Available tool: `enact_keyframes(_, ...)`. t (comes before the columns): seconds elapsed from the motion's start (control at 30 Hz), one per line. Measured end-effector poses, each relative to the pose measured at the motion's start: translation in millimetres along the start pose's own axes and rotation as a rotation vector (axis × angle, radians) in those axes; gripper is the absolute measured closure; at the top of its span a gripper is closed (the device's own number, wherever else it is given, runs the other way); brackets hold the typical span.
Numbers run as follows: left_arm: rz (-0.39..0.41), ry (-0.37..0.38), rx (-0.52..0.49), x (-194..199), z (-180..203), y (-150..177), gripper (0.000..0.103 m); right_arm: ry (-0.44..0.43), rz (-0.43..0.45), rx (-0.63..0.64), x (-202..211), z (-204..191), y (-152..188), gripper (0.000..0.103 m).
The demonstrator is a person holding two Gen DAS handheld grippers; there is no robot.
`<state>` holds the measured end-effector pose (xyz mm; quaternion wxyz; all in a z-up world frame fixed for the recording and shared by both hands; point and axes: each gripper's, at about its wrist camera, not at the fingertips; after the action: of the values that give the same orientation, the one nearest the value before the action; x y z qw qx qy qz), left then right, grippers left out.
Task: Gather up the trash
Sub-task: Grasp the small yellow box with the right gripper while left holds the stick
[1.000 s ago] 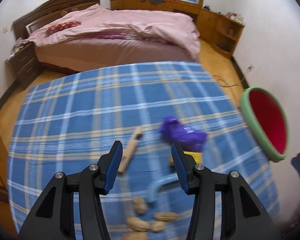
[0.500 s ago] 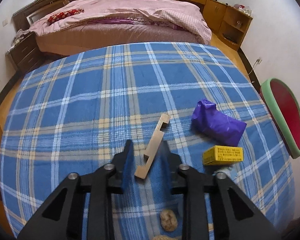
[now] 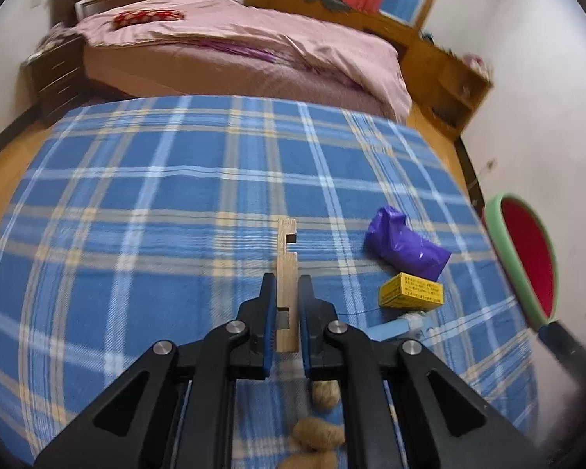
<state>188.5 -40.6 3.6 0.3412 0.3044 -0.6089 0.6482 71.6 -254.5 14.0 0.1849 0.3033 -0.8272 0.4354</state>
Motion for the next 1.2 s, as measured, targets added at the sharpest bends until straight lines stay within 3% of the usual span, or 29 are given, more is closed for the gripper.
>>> enact_keyframes(0.3,0.039,0.002,0.093,19.9,-31.3,14.7,0.094,-0.03,-0.068,0.044,-32.6,-39.8,8.3,0.029)
enact_keyframes(0.6,0.043,-0.002,0.133,7.9,-51.6,18.1,0.094,-0.034,-0.127,0.097,-84.4,-79.7,11.6,0.029)
enact_keyframes(0.87,0.051,0.043,0.162,1.4,-62.2,20.2,0.094,0.019,-0.149,0.158,-126.8,-104.2,11.9,0.029)
enact_keyframes(1.2,0.063,0.101,0.179,-2.5,-65.3,22.6,0.094,0.08,-0.146,0.171,-148.9,-108.1,10.3,0.03)
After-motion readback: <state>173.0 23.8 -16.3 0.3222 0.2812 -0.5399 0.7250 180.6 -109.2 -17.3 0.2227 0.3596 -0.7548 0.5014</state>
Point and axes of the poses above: each gripper's, at about its wrist camera, not at the fingertips, and x roughly against the way its jaws point, z to its right, y to its underside, and after that the axes turned 13 degrees about -y, right-handed
